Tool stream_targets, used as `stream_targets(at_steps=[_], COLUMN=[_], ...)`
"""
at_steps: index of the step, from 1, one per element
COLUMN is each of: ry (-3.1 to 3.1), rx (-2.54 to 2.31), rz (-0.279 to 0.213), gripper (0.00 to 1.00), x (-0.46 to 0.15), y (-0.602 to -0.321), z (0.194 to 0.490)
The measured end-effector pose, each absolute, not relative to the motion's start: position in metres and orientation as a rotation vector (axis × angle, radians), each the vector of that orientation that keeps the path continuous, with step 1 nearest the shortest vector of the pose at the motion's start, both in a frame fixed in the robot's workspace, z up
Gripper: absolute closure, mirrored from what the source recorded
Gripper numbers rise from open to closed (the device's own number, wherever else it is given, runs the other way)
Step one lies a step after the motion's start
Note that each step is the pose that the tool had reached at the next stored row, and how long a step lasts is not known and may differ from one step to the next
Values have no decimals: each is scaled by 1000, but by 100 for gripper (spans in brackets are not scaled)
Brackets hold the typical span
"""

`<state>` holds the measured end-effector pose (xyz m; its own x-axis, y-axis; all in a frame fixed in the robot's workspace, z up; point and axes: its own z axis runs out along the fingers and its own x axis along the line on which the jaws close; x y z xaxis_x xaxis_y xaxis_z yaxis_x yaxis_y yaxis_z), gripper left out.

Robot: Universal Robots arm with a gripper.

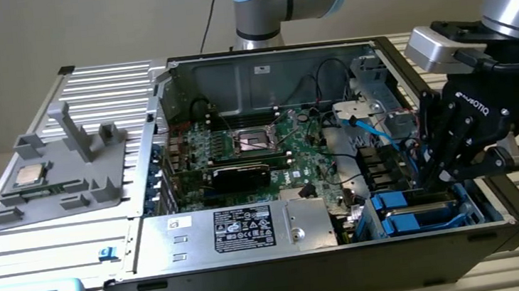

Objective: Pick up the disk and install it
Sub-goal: 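Insert the first disk wire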

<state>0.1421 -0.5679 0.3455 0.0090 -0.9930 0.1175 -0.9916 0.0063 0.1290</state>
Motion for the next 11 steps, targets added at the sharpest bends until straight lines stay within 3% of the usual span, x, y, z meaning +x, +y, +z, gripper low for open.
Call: stream_targets(at_steps=[11], ry=[-2111], rx=[2113], rz=[-43], gripper=[83], x=[142], y=[-568], z=[345])
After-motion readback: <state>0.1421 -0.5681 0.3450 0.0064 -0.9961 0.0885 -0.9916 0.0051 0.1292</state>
